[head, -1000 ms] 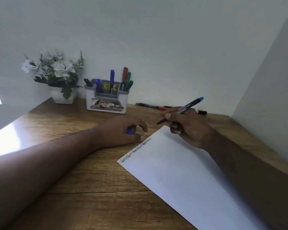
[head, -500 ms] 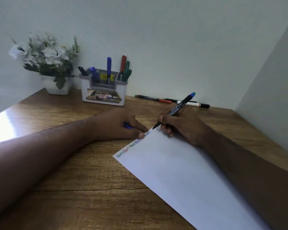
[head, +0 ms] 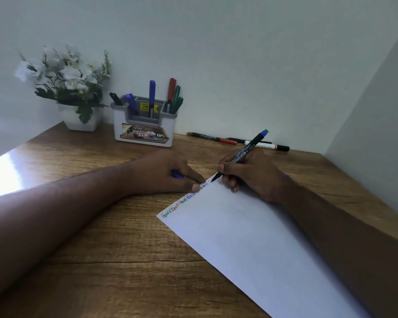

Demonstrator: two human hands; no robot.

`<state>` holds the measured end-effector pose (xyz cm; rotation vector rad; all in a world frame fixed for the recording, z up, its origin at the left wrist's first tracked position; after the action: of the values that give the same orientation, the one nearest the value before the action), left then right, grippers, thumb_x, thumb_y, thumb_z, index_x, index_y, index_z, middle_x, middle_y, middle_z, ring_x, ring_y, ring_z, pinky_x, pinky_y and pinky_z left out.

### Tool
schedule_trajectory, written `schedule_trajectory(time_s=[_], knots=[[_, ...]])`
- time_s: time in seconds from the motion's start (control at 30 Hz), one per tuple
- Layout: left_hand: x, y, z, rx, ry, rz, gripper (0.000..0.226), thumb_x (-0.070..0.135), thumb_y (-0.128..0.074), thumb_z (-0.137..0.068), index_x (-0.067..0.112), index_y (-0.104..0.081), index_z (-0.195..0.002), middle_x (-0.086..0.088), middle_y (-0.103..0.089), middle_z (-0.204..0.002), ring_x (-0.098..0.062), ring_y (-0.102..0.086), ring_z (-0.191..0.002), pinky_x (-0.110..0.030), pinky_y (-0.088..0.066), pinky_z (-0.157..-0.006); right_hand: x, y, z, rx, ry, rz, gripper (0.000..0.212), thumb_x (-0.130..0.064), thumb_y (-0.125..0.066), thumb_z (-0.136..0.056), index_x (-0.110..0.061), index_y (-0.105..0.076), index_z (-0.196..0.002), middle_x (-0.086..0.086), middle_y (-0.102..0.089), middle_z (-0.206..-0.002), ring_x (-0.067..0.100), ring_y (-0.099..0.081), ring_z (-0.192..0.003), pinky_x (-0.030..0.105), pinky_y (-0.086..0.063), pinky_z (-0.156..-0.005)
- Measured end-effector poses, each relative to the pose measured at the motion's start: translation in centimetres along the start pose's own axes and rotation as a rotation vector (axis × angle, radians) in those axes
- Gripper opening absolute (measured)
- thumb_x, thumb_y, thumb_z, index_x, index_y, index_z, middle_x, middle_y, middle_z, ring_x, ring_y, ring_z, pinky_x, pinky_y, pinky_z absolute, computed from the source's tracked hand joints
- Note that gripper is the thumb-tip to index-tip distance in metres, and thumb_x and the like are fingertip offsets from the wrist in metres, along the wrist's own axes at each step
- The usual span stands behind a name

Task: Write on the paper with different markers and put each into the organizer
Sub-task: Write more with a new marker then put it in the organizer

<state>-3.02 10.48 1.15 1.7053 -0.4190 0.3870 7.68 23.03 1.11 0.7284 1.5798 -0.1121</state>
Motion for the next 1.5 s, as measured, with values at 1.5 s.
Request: schedule_trajectory(time_s=[1.5], knots=[[0.08, -0.12, -0.25, -0.001, -0.040, -0.043, 0.032, 0.045, -0.059, -0.087, 0.044, -0.061, -0.118, 0.040, -0.053, -0.066, 0.014, -0.054, -0.079, -0.008, -0.035, -0.059, 0.17, 0.63, 0.21, 0.108, -0.044, -0.020, 0.017, 0.001, -0.064, -0.084, -0.006, -0.065, -0.069, 0.009, -0.061, -0.053, 0.018, -0.053, -0.042, 0.025, -0.046, -0.042]])
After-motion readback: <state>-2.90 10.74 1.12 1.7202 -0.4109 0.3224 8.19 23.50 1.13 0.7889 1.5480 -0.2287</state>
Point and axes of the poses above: each hand's wrist, its own z-axis away from the middle knuckle, its own y-axis out of the back of the hand, x = y × z, the point moved 7 cm from there along -z, towards the middle knuckle
